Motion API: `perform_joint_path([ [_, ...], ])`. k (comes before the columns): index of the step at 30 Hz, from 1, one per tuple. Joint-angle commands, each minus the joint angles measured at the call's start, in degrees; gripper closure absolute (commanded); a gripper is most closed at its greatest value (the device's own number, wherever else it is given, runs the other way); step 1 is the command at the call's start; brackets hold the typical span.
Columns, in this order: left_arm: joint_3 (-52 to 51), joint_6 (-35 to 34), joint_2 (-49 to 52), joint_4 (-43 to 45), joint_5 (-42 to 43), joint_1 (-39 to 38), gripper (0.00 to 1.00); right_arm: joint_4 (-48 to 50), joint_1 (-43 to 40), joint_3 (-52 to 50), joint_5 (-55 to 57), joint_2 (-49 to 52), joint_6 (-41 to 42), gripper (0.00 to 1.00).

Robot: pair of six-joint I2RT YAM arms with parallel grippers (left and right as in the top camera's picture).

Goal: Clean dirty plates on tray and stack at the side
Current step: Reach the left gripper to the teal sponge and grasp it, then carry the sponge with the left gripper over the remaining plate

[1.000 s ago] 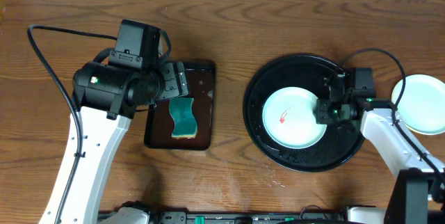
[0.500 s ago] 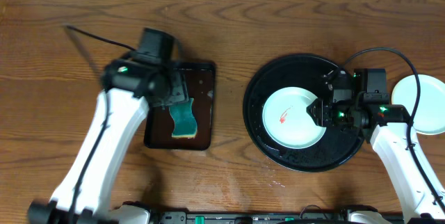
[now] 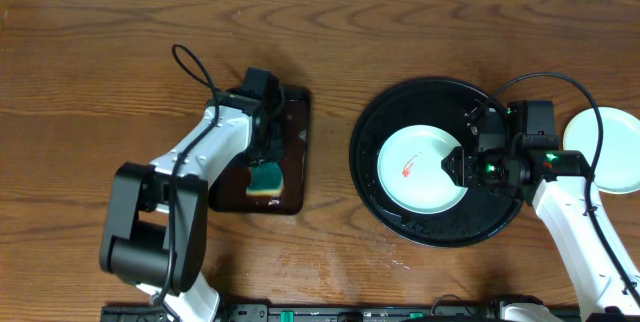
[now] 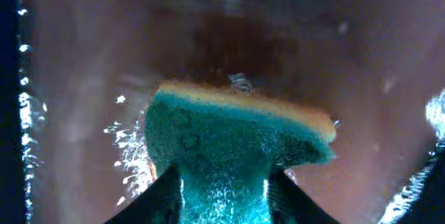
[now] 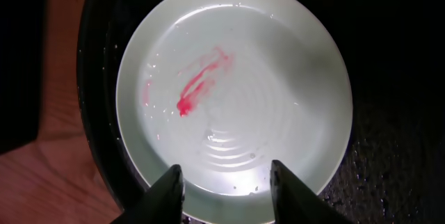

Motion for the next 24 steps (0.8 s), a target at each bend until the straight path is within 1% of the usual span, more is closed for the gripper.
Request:
perform_joint_path([
  [1,-0.13,0.46,4.9,1.92,-0.31,0.35,0.71,-0.61,0.66,0.85,-0.68,-0.39,-0.44,0.63],
  [3,-0.13,0.44,6.62,1.86,-0.24,0.35,0.9,-1.09,0.66,0.85,-0.68,-0.39,-0.44,0.64],
  [4,-0.13,0.59,6.86,1.57,-0.26,0.35,0.92,-1.33,0.66,0.85,-0.66,-0.39,-0.44,0.64],
  [6,0.0,1.31,6.4,1.01,-0.24,0.52,0.92,-1.55,0.66,0.85,-0.66,-0.39,-0.44,0.65],
  [10,2.91,1.29,2.91,-4.0,-0.2,0.94,0.92,-1.55,0.66,0.85,-0.66,-0.39,-0.44,0.67],
  [11,3.67,1.29,1.86,-5.35,-0.07,0.94,0.87,-1.57,0.66,0.85,-0.66,-0.39,-0.44,0.68],
  [12,4.31,1.29,0.76,-6.67,-0.07,0.94,0.69,-1.55,0.66,0.85,-0.63,-0.39,-0.44,0.69],
  [14,5.33,1.27,-1.75,-9.51,-0.04,0.94,0.56,-1.53,0.66,0.85,-0.04,-0.39,-0.44,0.69],
  [15,5.53,1.27,-2.97,-10.73,-0.04,0.94,0.52,-1.55,0.66,0.85,0.68,-0.39,-0.42,0.69],
  [18,5.51,1.22,-5.9,-14.05,0.28,0.92,0.47,-1.97,0.66,0.85,2.21,-0.39,-0.39,0.69],
  [21,5.09,1.22,-5.86,-16.48,2.05,0.81,0.46,-2.43,0.48,0.83,2.89,-0.39,-0.39,0.7],
  [24,2.14,0.79,-5.44,-14.43,2.54,0.55,0.46,-2.4,0.42,0.83,4.94,-0.39,1.38,0.69],
])
